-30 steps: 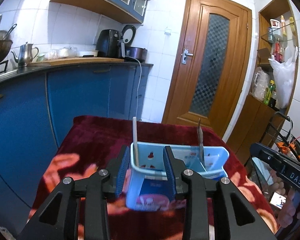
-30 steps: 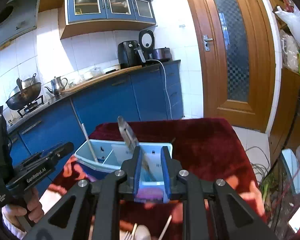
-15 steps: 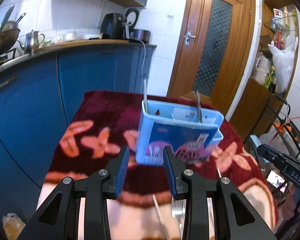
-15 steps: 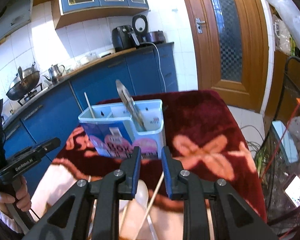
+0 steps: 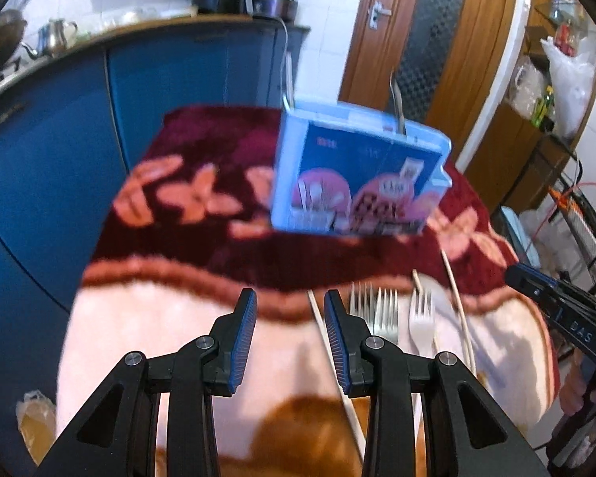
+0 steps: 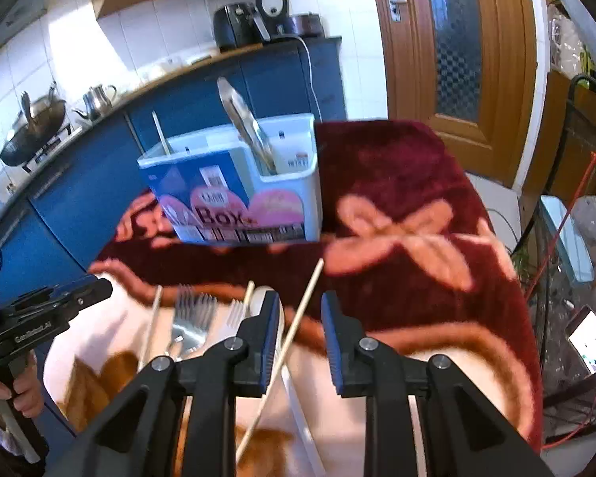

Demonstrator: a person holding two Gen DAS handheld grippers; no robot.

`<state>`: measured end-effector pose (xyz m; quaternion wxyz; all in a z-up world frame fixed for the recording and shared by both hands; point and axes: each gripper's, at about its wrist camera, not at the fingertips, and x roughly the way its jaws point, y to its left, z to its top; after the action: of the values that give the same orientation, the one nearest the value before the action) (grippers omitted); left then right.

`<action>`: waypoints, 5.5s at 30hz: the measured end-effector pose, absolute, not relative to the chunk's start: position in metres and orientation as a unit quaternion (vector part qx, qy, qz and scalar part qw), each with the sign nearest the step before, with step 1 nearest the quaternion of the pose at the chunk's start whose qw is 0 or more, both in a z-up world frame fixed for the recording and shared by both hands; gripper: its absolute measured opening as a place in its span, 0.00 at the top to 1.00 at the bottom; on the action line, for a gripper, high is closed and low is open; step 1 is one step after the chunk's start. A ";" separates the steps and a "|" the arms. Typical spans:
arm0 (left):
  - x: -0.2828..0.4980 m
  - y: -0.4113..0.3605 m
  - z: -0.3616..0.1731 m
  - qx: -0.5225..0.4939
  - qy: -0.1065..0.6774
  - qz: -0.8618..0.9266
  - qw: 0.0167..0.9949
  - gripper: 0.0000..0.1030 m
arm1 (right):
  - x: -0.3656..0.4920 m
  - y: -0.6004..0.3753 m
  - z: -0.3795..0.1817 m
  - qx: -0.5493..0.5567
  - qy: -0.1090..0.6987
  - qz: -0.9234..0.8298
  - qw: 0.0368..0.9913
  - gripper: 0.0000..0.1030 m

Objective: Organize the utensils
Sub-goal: 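Move both open tools back down to the utensils on the blanket, then grasp a wooden chopstick with the left tool while the right tool grasps another chopstick, then carry both chopsticks to the holder and open both tools to drop them in, then move the left tool toward the forks while the right tool approaches the white spoon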

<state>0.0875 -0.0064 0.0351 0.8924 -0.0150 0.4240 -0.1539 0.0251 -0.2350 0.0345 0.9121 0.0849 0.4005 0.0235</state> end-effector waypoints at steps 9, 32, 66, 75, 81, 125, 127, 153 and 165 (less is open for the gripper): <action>0.090 -0.016 0.008 -0.017 0.478 -0.169 0.862 0.65 | 0.026 -0.234 0.021 0.082 0.426 0.024 0.901 0.73; 0.117 -0.038 -0.017 0.004 0.544 -0.207 0.813 0.83 | 0.071 -0.234 -0.004 0.092 0.493 0.034 0.864 0.73; 0.098 -0.010 0.053 -0.045 0.405 -0.212 0.888 0.96 | 0.051 -0.249 0.059 0.151 0.365 0.061 0.917 0.94; 0.115 -0.007 0.108 -0.058 0.310 -0.199 0.928 0.96 | 0.050 -0.253 0.098 0.141 0.251 0.053 0.956 0.94; 0.136 -0.004 0.145 -0.083 0.275 -0.201 0.937 0.96 | 0.067 -0.254 0.106 0.141 0.223 0.052 0.963 0.94; 0.219 -0.053 0.093 -0.022 0.233 -0.131 0.963 0.91 | 0.172 -0.232 0.068 0.055 0.150 0.027 0.987 0.80; 0.218 -0.052 0.092 -0.024 0.238 -0.135 0.962 0.82 | 0.169 -0.233 0.071 0.064 0.151 0.032 0.986 0.75; 0.133 -0.039 0.096 0.010 0.304 -0.130 0.944 0.70 | 0.073 -0.242 0.105 0.107 0.195 0.031 0.974 0.70; 0.102 -0.022 0.058 0.016 0.369 -0.111 0.923 0.69 | 0.033 -0.235 0.075 0.088 0.287 0.027 0.953 0.70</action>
<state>0.1019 -0.0218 0.0582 0.9225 0.0164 0.3694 -0.1105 0.0326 -0.2347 0.0753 0.9534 0.0877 0.2873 0.0265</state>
